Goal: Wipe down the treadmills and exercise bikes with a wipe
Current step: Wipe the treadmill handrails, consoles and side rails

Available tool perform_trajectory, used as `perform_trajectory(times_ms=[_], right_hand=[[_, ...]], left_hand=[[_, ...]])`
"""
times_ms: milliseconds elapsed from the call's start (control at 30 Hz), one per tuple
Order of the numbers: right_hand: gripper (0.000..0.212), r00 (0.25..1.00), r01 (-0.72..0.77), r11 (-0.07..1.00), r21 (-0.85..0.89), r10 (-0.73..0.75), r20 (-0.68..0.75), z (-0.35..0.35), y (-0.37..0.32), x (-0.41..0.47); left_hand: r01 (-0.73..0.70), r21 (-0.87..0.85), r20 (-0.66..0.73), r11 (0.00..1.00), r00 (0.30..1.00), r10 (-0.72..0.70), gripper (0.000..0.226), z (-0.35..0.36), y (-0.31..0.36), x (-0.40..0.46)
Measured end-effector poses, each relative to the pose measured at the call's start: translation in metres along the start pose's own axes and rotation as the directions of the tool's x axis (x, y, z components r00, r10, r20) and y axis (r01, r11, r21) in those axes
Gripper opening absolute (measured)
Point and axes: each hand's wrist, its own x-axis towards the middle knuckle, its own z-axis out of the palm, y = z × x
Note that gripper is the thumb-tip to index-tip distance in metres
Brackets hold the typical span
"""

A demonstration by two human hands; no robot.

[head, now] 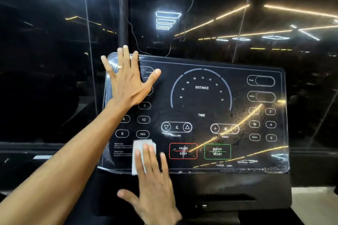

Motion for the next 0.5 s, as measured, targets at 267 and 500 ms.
perform_trajectory(times_ms=[267,500], right_hand=[[0.101,0.841,-0.532,0.843,0.08,0.537,-0.065,-0.003,0.086,-0.012],[0.107,0.982,-0.17,0.983,0.074,0.175,-0.067,-0.034,0.053,0.063]], left_hand=[[-0.139,0.011,0.148,0.99,0.98,0.135,0.1,-0.001,0.026,0.027],[-0.138,0.057,0.138,0.989,0.982,0.129,0.108,0.005,0.031,0.023]])
